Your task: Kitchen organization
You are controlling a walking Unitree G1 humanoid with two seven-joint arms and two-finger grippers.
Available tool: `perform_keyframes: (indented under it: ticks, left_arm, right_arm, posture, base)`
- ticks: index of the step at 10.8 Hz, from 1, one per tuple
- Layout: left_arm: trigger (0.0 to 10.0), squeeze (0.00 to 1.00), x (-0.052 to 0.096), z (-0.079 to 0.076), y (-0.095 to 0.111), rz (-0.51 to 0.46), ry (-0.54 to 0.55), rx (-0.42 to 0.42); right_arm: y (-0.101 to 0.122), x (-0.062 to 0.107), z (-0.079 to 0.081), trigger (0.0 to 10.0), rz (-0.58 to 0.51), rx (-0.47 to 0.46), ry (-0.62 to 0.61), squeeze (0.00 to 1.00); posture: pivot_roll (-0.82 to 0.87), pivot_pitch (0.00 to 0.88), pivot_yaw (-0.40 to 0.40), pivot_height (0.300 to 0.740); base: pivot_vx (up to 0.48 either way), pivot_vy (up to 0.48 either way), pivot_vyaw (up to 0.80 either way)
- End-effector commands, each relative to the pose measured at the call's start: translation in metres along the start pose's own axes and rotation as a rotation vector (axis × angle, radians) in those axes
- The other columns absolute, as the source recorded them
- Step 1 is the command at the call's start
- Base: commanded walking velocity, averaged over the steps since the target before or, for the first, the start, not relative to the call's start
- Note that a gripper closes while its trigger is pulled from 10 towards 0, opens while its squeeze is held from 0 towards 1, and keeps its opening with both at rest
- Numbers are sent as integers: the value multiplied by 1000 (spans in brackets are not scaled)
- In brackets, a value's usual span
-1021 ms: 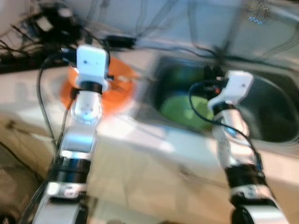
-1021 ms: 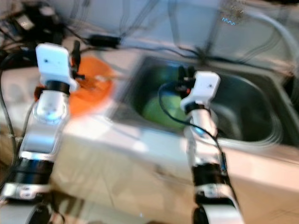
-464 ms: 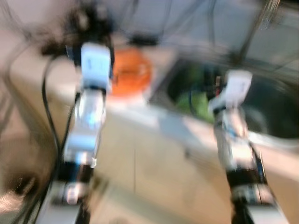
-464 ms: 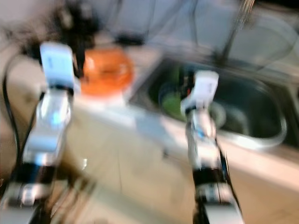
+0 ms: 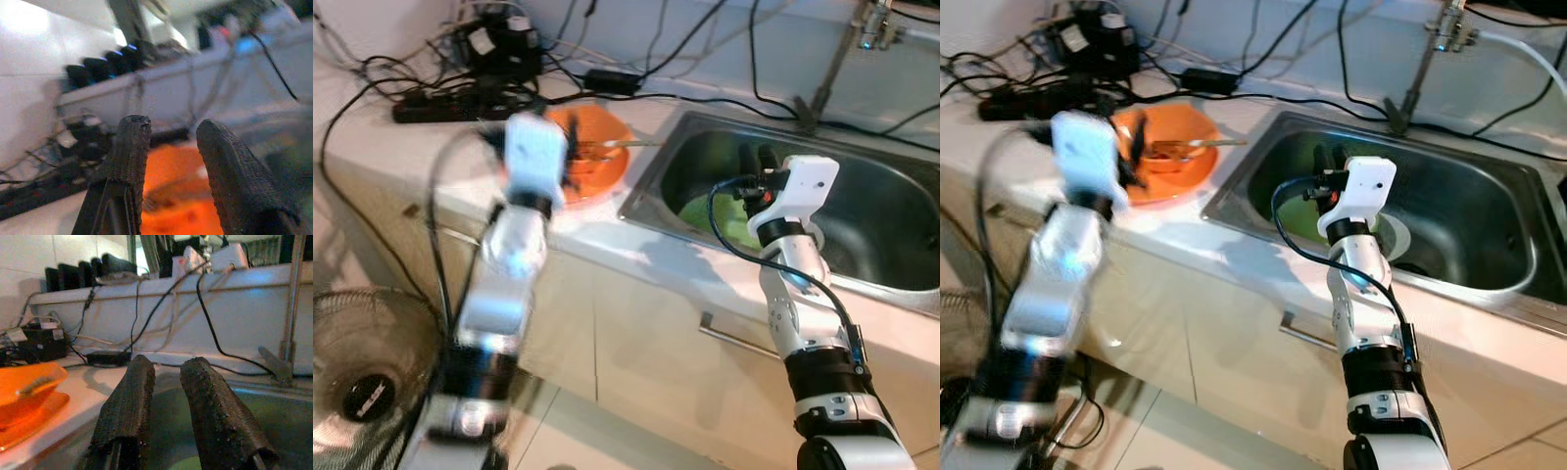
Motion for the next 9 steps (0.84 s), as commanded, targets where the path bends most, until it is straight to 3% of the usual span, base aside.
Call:
perform_keyframes:
  ticks: [1,2,4,5,7,9]
  left_arm:
    - [10000,0,4,-6,-2,3,-50,-43]
    - [10000,0,15,-10,-7,5,-114,-173]
    - [10000,0,23,-8,-18,45,-140,-333]
    - [10000,0,12,-9,-12,24,-141,-411]
    - [10000,0,-7,-17,-5,-1,-157,-492]
    - [10000,0,-13,-24,-17,65,-194,-529]
  right_arm:
    - [-9,5,0,10000,35,-8,-7,0]
    - [-11,7,-1,10000,40,-10,-12,0]
    - [-15,7,-1,10000,54,-15,-15,0]
    - [-14,5,2,10000,52,-20,-8,0]
    - [-12,4,5,10000,47,-24,-3,0]
    - [-13,6,2,10000,45,-21,-10,0]
  posture:
    - [222,20,-17,740]
    - [227,27,-17,740]
    - [239,32,-25,740]
    - [242,31,-29,740]
    - [232,33,-26,740]
    - [222,35,-21,740]
  base:
    - [0,0,0]
    - [0,0,0]
    - [0,0,0]
    - [0,0,0]
    - [0,0,0]
    - [0,0,0]
Point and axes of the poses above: a point about 5 cm out from each wrist's last joint towards the gripper, its own x axis pointing back from the gripper into the wrist, its own y axis along the axis of the wrist's last joint, z = x × y, the point moved 2 cm from there along -x, pointing out of the wrist towards the gripper, and after that the axes turned 9 degrees about x, right-handed, at the moved point
